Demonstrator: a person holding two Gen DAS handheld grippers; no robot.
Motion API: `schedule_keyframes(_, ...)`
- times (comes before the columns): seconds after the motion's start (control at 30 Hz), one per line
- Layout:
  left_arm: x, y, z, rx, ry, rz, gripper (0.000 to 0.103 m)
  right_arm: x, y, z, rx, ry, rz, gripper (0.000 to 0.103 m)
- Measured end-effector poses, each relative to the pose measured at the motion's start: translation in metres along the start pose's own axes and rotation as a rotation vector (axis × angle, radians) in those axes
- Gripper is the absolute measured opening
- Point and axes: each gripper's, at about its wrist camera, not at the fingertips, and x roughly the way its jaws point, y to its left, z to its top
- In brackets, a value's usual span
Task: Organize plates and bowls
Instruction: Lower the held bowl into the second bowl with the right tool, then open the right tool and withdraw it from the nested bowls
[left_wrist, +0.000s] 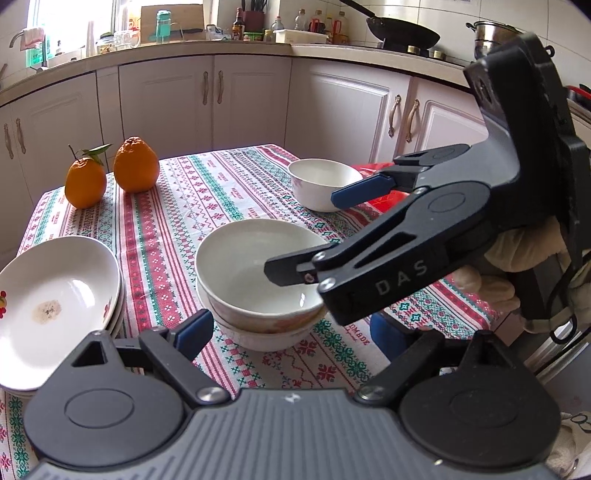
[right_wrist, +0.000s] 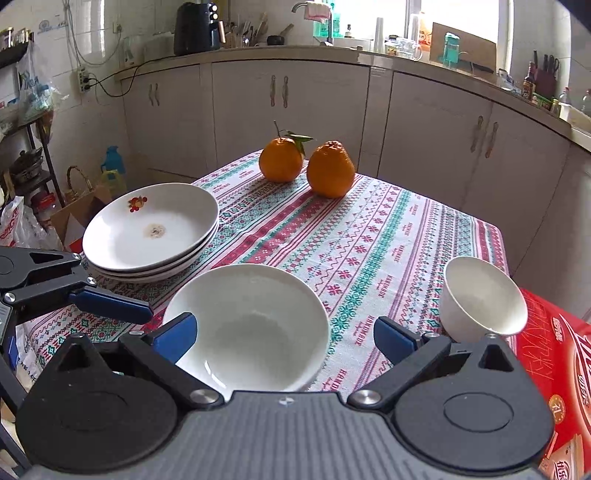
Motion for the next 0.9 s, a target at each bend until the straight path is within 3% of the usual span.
schedule_keyframes(0.33, -0.001, -0.002, 0.019, 0.071, 0.028, -0.038, 0.092, -0.042, -0.048, -0.039, 0.155, -0.061, -0.123, 0.103)
schedule_keyframes(0.57, 0.010, -0.007, 0.052, 0.151, 0.024, -0.050, 0.091, -0.020, -0.073, -0.074, 0.214, 0.037, -0.217, 0.103)
schedule_keyframes(0.9, 0.062, -0.006, 0.102, 0.235, 0.071, -0.089, 0.091, 0.014, -0.095, -0.084, 0.246, 0.083, -0.200, 0.103)
